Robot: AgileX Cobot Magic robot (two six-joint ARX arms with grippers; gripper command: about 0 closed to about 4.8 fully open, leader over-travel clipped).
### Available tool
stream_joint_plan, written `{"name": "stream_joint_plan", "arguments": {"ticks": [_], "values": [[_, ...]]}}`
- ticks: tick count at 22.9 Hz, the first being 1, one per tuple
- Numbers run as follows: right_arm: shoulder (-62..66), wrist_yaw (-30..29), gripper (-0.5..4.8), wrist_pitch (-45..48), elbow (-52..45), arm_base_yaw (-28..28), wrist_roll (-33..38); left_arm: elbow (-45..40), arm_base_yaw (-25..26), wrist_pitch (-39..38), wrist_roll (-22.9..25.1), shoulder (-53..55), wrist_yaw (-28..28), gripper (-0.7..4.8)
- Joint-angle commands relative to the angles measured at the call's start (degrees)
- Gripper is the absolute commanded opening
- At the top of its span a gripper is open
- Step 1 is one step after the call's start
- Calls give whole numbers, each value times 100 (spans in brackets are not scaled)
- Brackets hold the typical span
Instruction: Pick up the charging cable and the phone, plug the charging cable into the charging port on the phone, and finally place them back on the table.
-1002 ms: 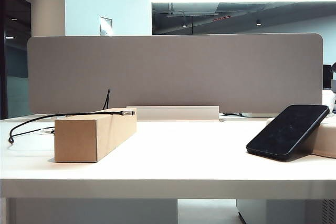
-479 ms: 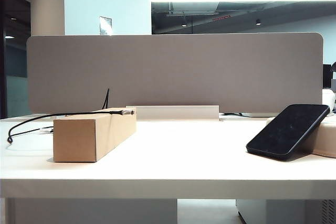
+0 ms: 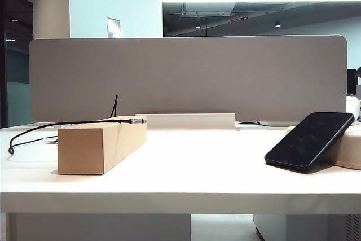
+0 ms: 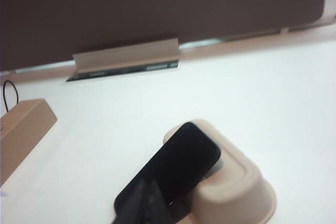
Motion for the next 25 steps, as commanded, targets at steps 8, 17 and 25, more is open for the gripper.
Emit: {"name": "stream_joint_plan", "arguments": {"ticks": [8, 17, 25], "values": [[2203, -612, 144, 229, 472, 28, 1045, 1491, -68, 85, 133, 2044, 695, -5], [3580, -1217, 294, 1161, 472, 26, 1996, 2610, -579, -315, 343, 3499, 1043, 101], [4771, -1268, 401, 1886, 472, 26, 2531, 3558, -1102, -1241, 979, 4498, 1086, 126]]}}
